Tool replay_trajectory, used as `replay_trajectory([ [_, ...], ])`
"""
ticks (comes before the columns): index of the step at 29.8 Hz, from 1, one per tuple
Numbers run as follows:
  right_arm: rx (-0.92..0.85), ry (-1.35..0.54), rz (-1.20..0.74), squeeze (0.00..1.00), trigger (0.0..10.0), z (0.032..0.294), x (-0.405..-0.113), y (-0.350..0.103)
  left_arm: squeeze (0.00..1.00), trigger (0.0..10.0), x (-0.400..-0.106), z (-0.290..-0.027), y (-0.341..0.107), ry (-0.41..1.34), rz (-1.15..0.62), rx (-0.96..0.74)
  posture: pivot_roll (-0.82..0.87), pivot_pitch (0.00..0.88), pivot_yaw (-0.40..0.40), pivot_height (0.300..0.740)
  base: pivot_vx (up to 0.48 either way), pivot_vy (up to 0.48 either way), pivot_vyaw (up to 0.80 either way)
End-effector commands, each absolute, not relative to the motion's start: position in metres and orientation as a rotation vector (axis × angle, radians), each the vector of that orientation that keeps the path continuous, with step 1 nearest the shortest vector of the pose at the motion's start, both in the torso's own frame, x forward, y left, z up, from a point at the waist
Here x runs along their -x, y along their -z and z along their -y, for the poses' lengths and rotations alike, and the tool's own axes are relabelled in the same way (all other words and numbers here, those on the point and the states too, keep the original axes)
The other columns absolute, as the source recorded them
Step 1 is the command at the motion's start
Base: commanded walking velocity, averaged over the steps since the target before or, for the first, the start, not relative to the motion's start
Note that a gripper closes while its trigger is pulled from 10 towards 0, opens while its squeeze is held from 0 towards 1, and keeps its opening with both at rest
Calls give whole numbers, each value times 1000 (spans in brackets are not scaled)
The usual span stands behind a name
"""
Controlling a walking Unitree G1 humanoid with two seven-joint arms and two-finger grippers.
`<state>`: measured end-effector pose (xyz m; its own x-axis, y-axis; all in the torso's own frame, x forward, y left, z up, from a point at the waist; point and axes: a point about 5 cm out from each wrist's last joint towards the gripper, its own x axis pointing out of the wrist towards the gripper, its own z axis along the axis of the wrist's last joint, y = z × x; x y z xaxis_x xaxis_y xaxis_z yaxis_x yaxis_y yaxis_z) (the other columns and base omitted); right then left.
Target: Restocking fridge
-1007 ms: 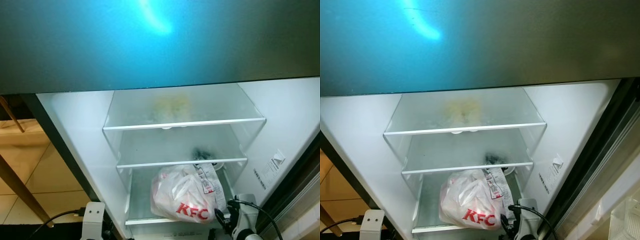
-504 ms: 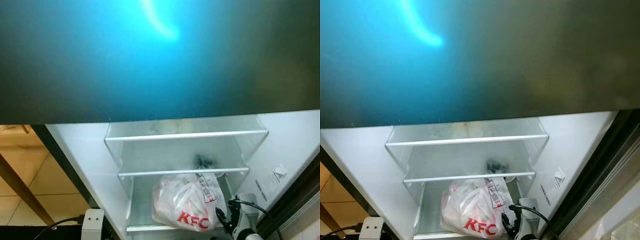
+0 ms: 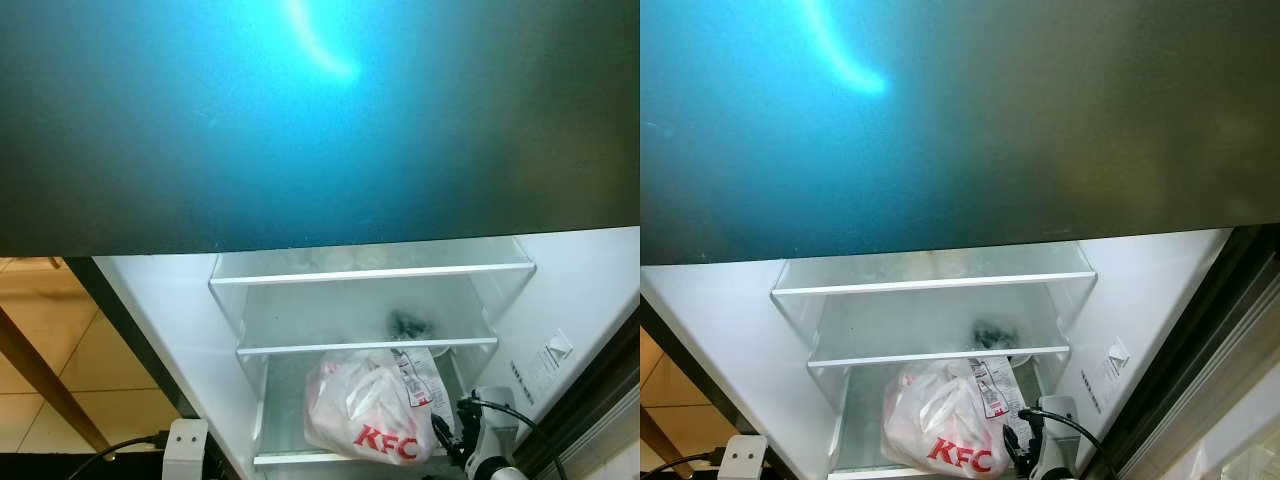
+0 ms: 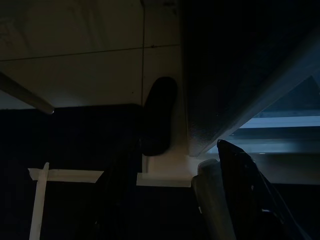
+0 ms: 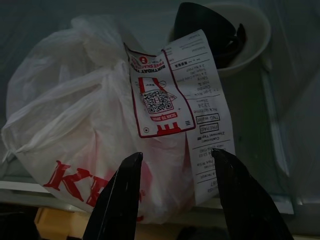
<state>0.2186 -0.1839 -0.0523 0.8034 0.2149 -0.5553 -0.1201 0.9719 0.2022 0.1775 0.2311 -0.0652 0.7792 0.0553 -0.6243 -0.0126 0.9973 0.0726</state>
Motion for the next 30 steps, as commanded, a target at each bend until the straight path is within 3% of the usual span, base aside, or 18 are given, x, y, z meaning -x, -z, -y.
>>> replay_trajectory([
  [1,-168,-195,-601,0,10000,182,-217,52,0,10000,-194,-228,56,-5,-620,-84,-19,13,26,612,0,0,0],
  [7,-166,-195,-602,0,10000,181,-217,53,0,10000,-194,-228,56,-5,-622,-85,-18,12,27,637,0,0,0],
  [30,-170,-200,-588,0,10000,182,-217,52,0,10000,-194,-226,58,12,-635,-91,-23,5,30,647,0,0,0],
])
